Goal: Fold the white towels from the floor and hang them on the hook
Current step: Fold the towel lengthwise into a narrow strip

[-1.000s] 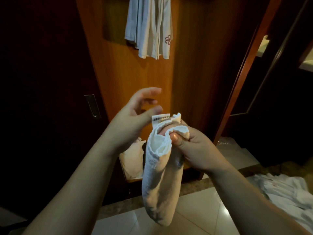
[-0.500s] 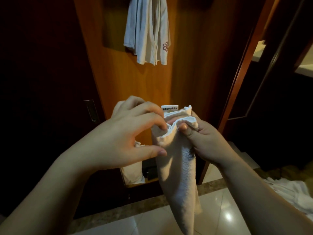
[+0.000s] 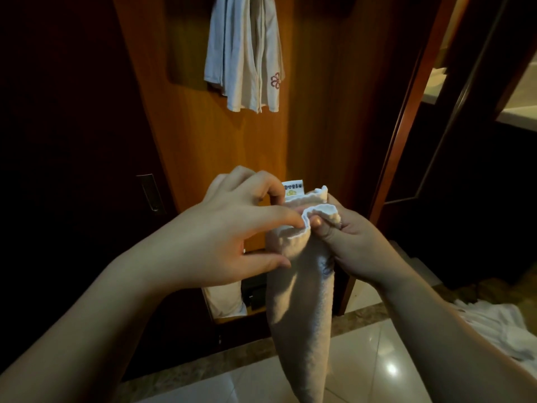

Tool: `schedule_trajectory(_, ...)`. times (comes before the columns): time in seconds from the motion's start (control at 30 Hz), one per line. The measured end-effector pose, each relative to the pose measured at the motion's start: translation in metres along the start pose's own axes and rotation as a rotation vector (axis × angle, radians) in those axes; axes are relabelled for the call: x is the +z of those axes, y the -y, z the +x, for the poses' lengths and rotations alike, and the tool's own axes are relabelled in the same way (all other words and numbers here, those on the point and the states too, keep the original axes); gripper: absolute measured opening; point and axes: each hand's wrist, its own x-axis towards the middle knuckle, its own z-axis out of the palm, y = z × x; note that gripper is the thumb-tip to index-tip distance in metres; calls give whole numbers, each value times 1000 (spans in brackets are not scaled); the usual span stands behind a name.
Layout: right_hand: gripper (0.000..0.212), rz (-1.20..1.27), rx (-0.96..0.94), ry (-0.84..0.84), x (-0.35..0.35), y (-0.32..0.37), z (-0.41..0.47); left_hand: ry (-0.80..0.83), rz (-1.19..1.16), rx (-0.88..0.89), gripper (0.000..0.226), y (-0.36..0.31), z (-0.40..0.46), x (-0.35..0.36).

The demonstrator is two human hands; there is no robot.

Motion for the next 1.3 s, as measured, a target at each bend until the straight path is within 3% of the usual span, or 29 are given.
schedule_trajectory(0.13,50,14,5,-22,0,2,-3,-13,-7,5,37,-2,3,3)
schedule_trajectory(0.53,39,-35,11,3,-2,-2,-8,41,216,108,25,-4,5,-8)
schedule_trajectory(0.67,38,-47,4,-31,-3,-4,-12,18,342,-18,26,1,1,-3)
schedule_trajectory(0.83,28,-88,-4,-114,0,-4,-11,-27,256,-104,42,1,1,0)
schedule_trajectory(0.97,22,-72,-68,-225,8,-2,-11,-108,209,-141,34,-7,3,2)
schedule_trajectory(1.1,17,9,-70,-391,15,-4,-12,-194,-139,-341,30,-13,-2,7)
schedule_trajectory(1.2,31,-17,-76,-474,20,-7,-12,-276,-438,-447,20,-16,-5,9)
schedule_trajectory(1.3,21,12,-144,-531,25,1,-9,-369,-682,-481,13,-15,-6,11)
